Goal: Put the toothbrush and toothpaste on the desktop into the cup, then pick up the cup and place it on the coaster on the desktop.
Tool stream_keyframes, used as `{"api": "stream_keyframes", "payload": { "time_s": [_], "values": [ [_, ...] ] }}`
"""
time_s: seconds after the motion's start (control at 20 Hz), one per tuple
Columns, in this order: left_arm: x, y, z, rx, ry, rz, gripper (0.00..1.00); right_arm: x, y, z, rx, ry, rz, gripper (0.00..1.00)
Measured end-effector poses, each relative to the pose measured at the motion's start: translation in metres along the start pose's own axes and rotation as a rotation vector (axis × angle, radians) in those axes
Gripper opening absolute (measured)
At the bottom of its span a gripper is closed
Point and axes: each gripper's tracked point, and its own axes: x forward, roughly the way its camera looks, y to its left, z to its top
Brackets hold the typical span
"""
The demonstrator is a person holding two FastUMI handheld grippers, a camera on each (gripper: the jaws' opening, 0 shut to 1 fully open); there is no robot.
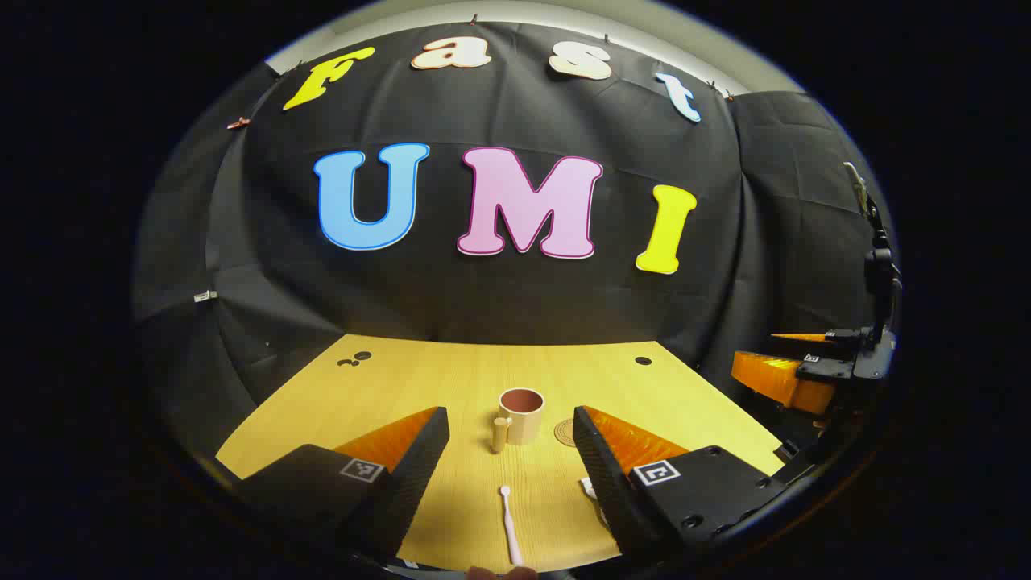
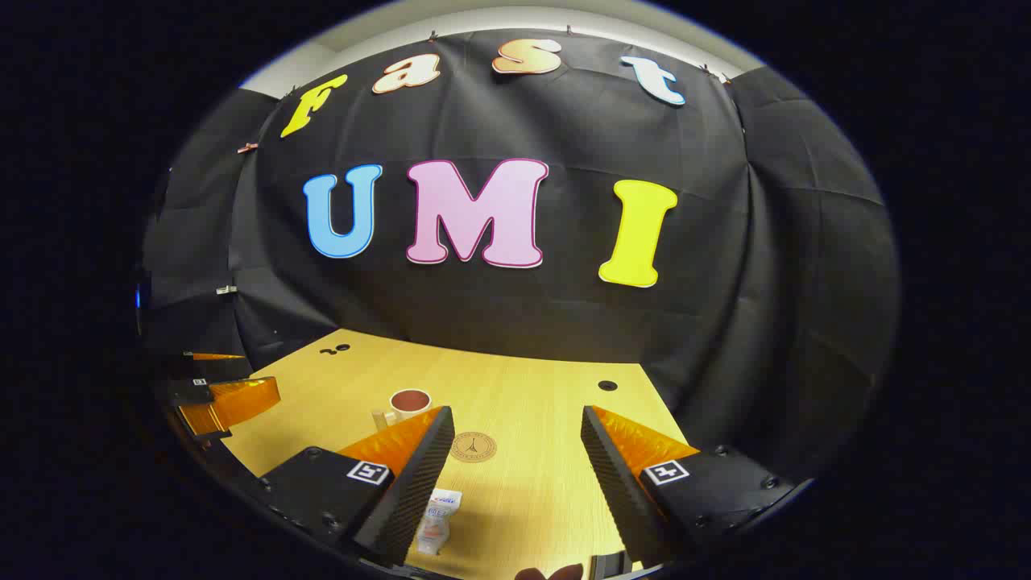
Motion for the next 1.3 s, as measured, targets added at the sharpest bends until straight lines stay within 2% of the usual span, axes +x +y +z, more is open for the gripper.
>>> {"api": "stream_keyframes", "payload": {
  "time_s": [0.7, 1.1, 1.3],
  "values": [
    [0.001, 0.013, -0.024, -0.004, 0.064, 0.02, 0.96, 0.009, 0.014, -0.053, -0.018, 0.165, 0.038, 0.98],
    [-0.007, 0.029, -0.036, -0.005, 0.097, 0.028, 0.96, 0.012, 0.048, -0.096, 0.001, 0.315, 0.108, 0.97],
    [-0.011, 0.044, -0.043, -0.019, 0.11, 0.043, 0.96, 0.015, 0.064, -0.115, 0.01, 0.393, 0.117, 0.98]
  ]
}}
